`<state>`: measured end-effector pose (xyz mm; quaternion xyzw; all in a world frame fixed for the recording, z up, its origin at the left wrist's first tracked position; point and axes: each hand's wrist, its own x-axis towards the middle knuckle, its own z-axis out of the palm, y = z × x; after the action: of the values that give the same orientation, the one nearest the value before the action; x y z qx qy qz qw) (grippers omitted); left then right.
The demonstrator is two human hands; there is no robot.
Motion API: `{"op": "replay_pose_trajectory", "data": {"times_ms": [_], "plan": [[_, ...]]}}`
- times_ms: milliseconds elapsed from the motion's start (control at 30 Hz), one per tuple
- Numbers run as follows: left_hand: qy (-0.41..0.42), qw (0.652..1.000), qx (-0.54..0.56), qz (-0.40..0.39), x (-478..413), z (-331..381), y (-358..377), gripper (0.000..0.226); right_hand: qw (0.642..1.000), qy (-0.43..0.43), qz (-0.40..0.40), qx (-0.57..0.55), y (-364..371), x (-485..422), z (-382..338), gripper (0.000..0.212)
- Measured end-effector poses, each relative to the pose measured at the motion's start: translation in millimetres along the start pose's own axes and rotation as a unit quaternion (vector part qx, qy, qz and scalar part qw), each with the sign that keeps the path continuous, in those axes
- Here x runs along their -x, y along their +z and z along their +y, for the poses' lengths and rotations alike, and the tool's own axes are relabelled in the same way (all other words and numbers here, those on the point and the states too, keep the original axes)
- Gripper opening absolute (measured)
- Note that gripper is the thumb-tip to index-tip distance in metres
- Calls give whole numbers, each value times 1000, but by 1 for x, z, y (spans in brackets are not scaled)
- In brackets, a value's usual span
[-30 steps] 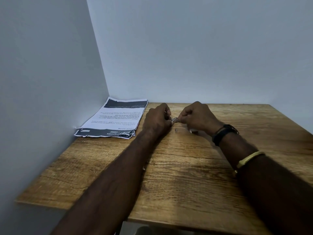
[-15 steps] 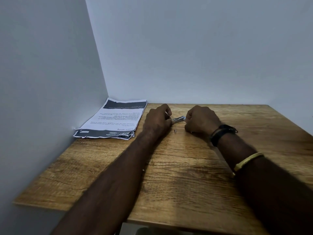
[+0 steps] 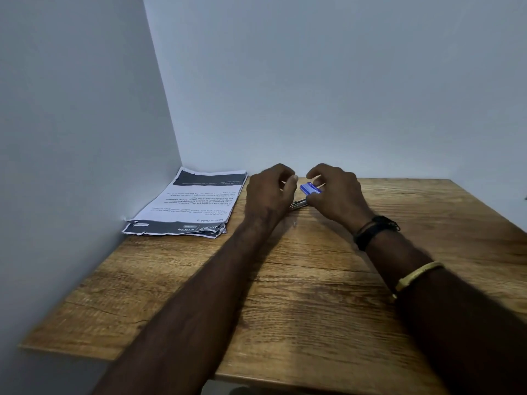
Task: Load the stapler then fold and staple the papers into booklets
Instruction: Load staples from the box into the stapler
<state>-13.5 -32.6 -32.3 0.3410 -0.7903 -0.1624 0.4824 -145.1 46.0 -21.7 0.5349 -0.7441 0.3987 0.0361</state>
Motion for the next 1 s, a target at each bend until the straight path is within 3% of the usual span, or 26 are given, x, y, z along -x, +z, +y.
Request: {"op": "replay_pose_trajectory", "data": {"times_ms": [233,467,733,1000], "plan": [[-143,978,148,-7,-3,8,-1,29,995,-60,26,-77,0,2,-5,49],[-302,849,434,-27,-7,6,-10,25,981,-105,47,-158,3,1,-9,35],[-363,802,475,-6,-14,-7,-5,18,985,-71,58,-149,3,-4,0,23],[-391,784,482,-5,-17,-8,-10,17,979,-71,44,-187,1,-5,6,23]]}}
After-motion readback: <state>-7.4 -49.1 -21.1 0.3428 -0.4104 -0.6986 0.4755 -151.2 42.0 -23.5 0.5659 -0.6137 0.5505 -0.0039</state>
